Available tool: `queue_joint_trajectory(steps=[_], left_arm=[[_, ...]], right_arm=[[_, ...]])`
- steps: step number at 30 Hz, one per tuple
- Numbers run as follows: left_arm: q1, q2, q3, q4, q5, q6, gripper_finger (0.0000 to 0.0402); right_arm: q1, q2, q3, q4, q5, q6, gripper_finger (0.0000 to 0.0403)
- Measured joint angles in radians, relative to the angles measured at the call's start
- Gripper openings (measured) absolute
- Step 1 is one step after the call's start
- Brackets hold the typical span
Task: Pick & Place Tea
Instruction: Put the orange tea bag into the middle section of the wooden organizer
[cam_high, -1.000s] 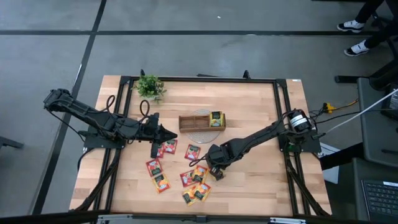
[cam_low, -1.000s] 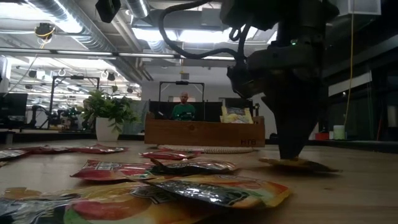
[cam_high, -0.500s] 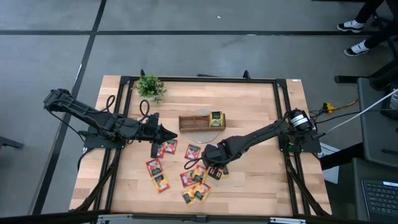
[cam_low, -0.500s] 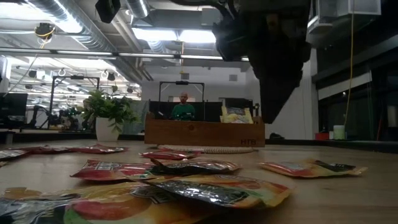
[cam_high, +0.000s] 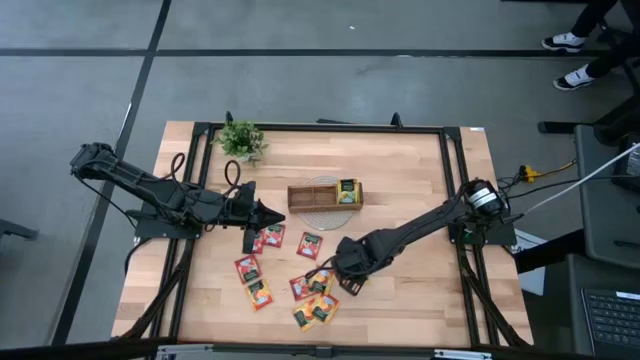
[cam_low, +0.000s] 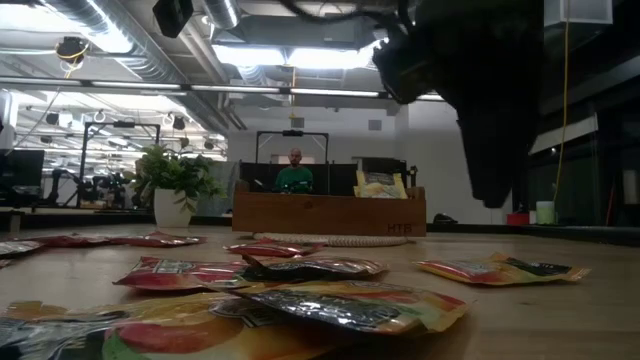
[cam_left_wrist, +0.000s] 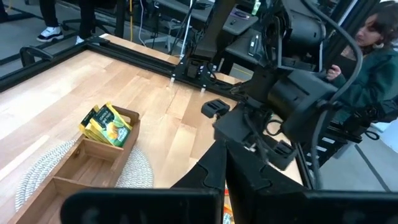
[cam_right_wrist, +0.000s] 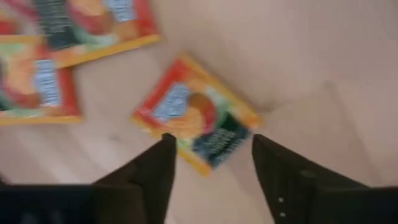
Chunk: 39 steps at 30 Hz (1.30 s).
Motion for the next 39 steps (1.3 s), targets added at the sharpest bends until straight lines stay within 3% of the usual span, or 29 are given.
queue_joint_trajectory(steps=[6, 20, 24, 31, 39], left_arm=[[0.002, 0.0, 0.0, 0.0, 0.0, -0.001, 0.0008], [0.002, 0.0, 0.001, 0.001, 0.001, -0.042, 0.0008], [0.002, 0.0, 0.001, 0.0, 0.0, -0.05, 0.0004], [0.002, 0.0, 0.001, 0.0, 0.0, -0.052, 0.0005], [0.002, 0.0, 0.001, 0.001, 0.0, -0.053, 0.0004]], right_arm=[[-0.003, 0.031, 0.0, -0.026, 0.037, -0.028, 0.0255], [-0.003, 0.147, 0.005, -0.026, 0.029, -0.058, 0.0239], [-0.003, 0.15, 0.005, -0.019, 0.026, -0.058, 0.0193], [-0.002, 0.151, 0.004, -0.038, 0.042, -0.056, 0.0021], [-0.001, 0.167, 0.087, -0.155, 0.065, -0.122, 0.0005]])
